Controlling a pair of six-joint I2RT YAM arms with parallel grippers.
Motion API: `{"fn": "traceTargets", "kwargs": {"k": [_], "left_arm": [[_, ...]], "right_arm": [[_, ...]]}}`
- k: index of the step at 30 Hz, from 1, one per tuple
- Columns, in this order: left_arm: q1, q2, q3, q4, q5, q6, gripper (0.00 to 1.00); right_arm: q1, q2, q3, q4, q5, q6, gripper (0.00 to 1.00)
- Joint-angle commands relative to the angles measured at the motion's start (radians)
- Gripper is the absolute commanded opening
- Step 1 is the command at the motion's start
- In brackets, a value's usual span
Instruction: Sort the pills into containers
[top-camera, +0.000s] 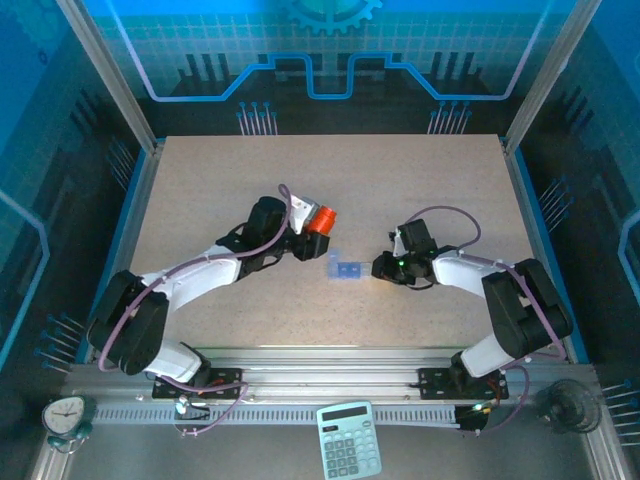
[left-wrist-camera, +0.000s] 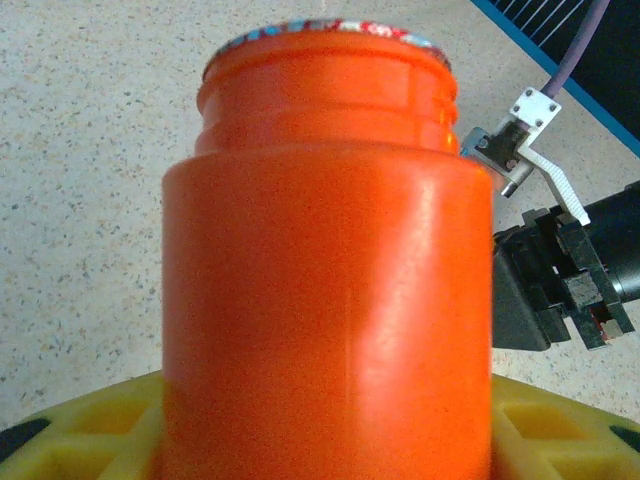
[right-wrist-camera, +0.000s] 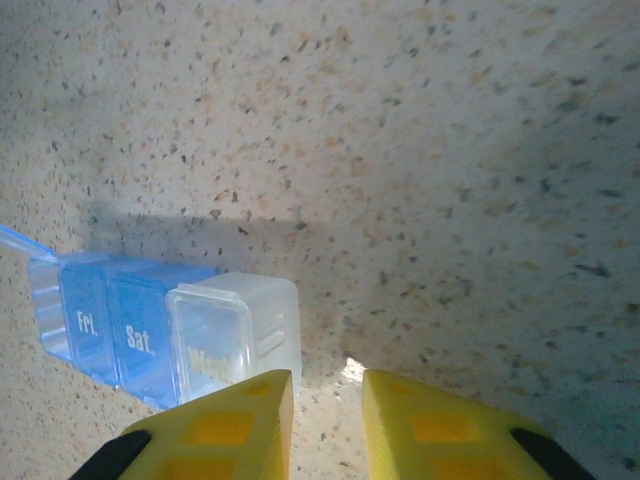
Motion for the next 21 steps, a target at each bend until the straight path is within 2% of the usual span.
{"fn": "traceTargets", "kwargs": {"k": [1,12,21], "left_arm": [[-0.010,-0.047,-0.026,-0.003,-0.011,-0.022,0.13],[-0.013,-0.057,-0.061,0.006,-0.013,-0.040,0.13],[-0.014,-0.117,-0.090,-0.029,-0.012,-0.065,0.13]], "right_arm": [[0.027,0.020,0.024,0.007,0.000,0.009,0.26],[0.092,0.072,0.053,0.045,-0.037,0.038,0.26],[0.090,-0.078,0.052,-0.058,0.035,-0.014,0.31]]}}
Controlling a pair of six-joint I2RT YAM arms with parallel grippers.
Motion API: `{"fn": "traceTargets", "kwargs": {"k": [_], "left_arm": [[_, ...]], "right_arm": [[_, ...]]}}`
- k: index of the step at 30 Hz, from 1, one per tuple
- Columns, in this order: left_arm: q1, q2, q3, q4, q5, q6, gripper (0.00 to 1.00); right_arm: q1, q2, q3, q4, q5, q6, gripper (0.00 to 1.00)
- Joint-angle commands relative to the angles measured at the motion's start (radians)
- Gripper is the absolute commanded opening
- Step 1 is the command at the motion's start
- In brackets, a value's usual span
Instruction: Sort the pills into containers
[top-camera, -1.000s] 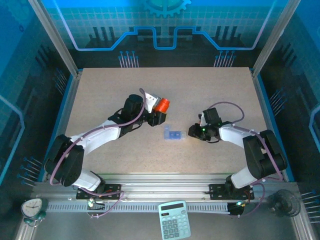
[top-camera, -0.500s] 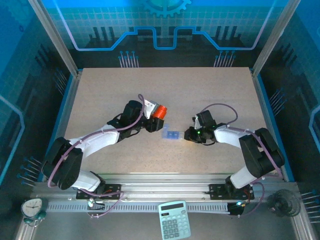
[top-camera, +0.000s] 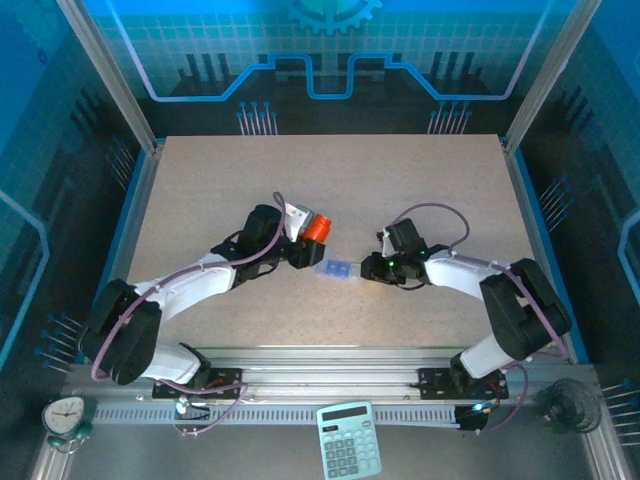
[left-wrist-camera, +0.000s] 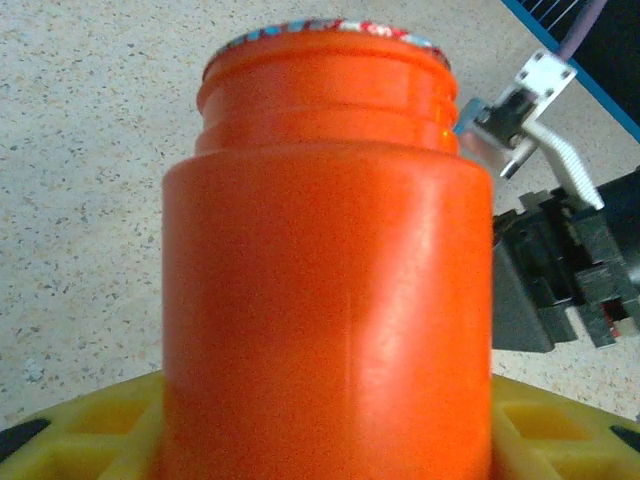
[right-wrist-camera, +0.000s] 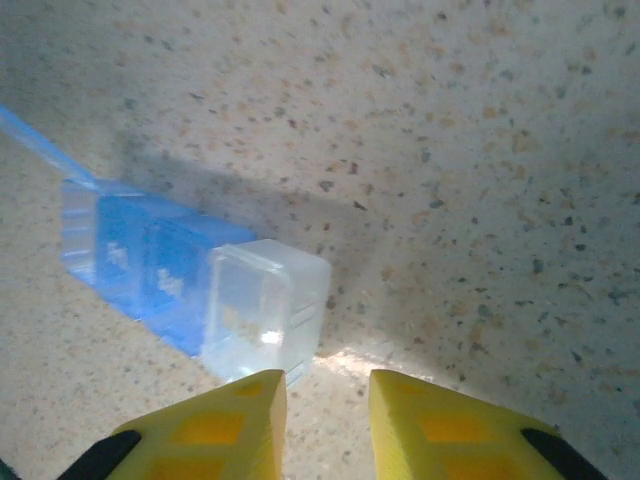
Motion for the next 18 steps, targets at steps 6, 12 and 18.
{"fn": "traceTargets", "kwargs": {"k": [6,12,18], "left_arm": [[-0.011,-0.115,-0.071,-0.022,-0.021,-0.048,0.13],[-0.011,-0.135,-0.096,-0.039,-0.037,-0.047,0.13],[-0.011,-0.139,-0.110,-0.039,-0.044,-0.047,0.13]], "right_arm": [[-0.012,-0.047,0.053,-0.078,0.089,-0.075,0.35],[-0.029,0.064,0.140,-0.069,0.065,-0.084,0.34],[-0.028,0.159,0.223,-0.058,0.055,-0.076,0.33]]}}
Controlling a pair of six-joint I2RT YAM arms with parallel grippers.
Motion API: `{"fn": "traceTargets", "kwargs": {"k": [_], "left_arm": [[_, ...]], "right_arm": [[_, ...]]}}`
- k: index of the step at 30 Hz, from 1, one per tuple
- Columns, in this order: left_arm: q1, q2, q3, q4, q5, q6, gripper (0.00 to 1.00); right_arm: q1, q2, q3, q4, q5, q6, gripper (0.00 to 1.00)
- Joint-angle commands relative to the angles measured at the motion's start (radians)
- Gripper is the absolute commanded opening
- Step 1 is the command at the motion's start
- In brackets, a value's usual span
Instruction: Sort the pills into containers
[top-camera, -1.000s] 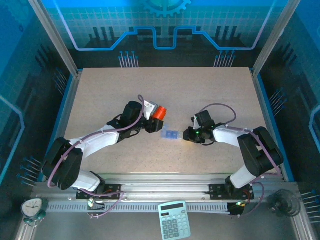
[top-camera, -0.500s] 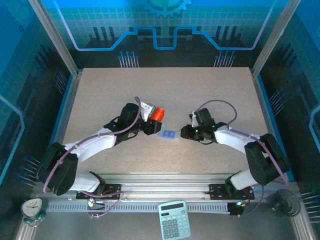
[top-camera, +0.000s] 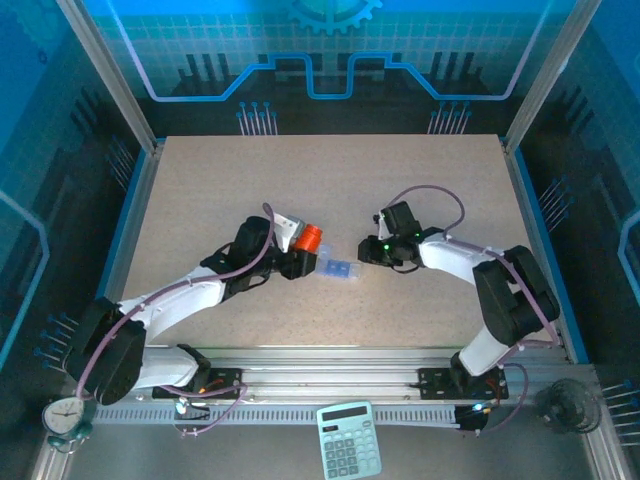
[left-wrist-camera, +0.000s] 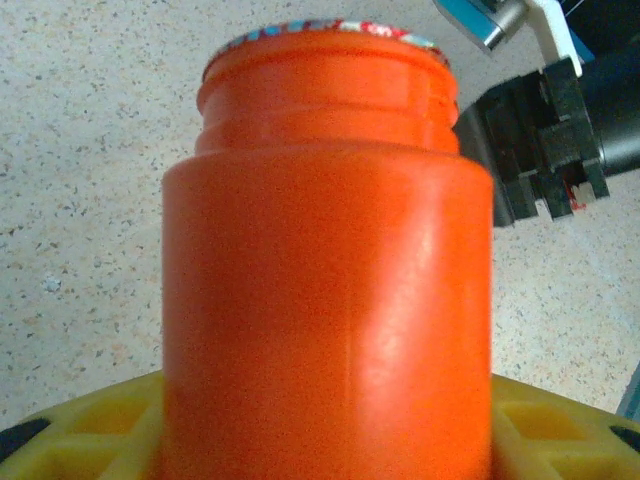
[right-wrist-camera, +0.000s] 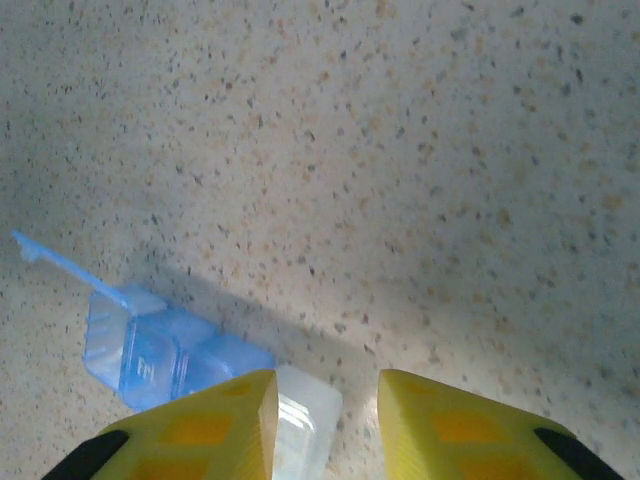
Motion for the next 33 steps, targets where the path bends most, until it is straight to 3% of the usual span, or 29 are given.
{"fn": "traceTargets", "kwargs": {"k": [1,33], "left_arm": [[-0.005,-0.028,-0.011,-0.001,-0.014,-0.008,0.13],[-0.005,0.033,0.022,0.020,0.004,-0.006,0.13]], "right_arm": [[-0.008,0.049,0.051,-0.007,-0.013,-0.007,0.32],[0.047,0.041,-0.030,0.024,-0.091,0.006,0.30]]}}
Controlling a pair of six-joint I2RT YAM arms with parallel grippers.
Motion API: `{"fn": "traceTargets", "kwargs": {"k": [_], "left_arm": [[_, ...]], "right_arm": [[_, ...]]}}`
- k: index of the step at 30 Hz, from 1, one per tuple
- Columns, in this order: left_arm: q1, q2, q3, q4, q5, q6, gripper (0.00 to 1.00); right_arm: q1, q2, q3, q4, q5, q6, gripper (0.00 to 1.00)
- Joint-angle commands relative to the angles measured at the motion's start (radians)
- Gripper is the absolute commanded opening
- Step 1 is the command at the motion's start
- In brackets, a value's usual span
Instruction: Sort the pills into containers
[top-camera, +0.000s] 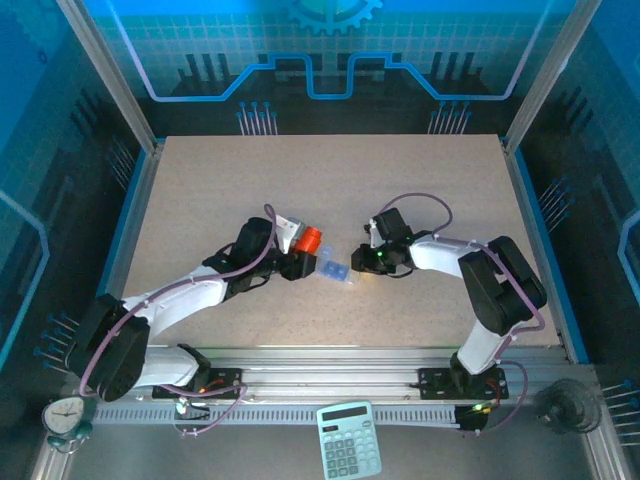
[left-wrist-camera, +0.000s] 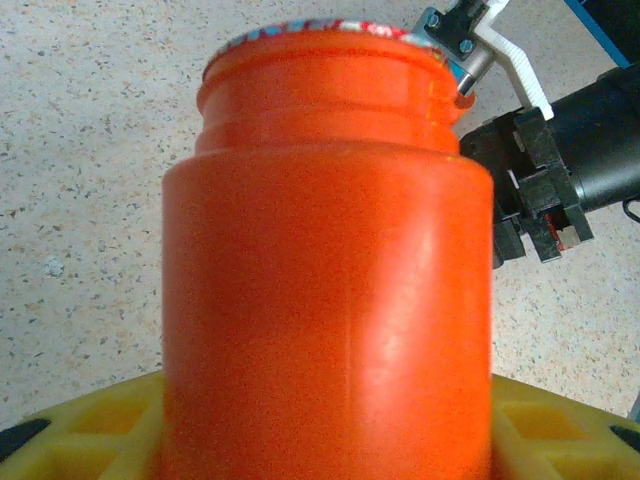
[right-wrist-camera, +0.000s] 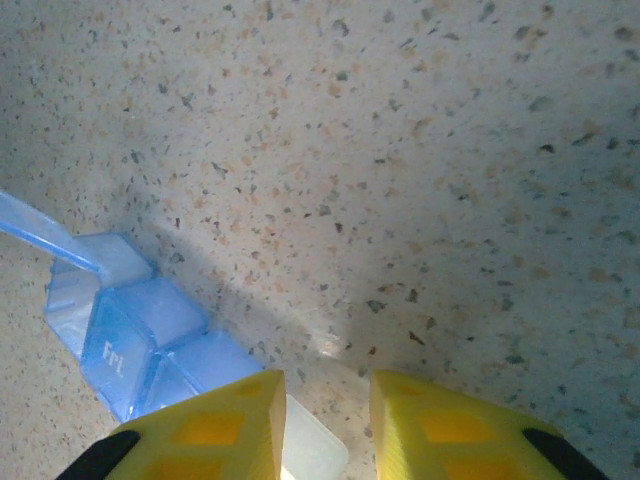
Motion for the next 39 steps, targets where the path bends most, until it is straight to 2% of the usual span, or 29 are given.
{"fn": "traceTargets", "kwargs": {"k": [1,4,8,10,16,24,39], "left_arm": [[-0.006,0.010,0.026,0.015,0.012,-0.007,0.13],[-0.006,0.004,0.025,-0.002,0.016,-0.007,0.13],[-0.008,-0.015,0.015,-0.027,0.020,-0.010,0.13],[-0.007,-0.024,0.010,-0.039,0.024,-0.011,0.13],[-0.014,-0.040,0.007,-0.095,0.021,-0.015,0.13],[-0.024,-0.021,0.016,-0.172,0.030,-0.028,0.12],[-0.050,0.094,0.123,-0.348,0.032,0.000,0.12]], "right_arm": [[0.009,-0.037,-0.011,-0.011,-0.012,0.006,0.30],[-0.006,-0.063,-0.012,-0.022,-0.004,0.010,0.33],[-0.013,-0.116,-0.011,-0.050,0.022,-0.005,0.53],[-0.013,-0.133,-0.009,-0.067,0.030,-0.024,0.60],[-0.010,-0.173,-0.019,-0.096,0.040,-0.122,0.70],[0.021,-0.182,-0.002,-0.180,0.095,-0.210,0.72],[0.066,-0.088,0.041,-0.203,0.123,-0.246,0.72]]}}
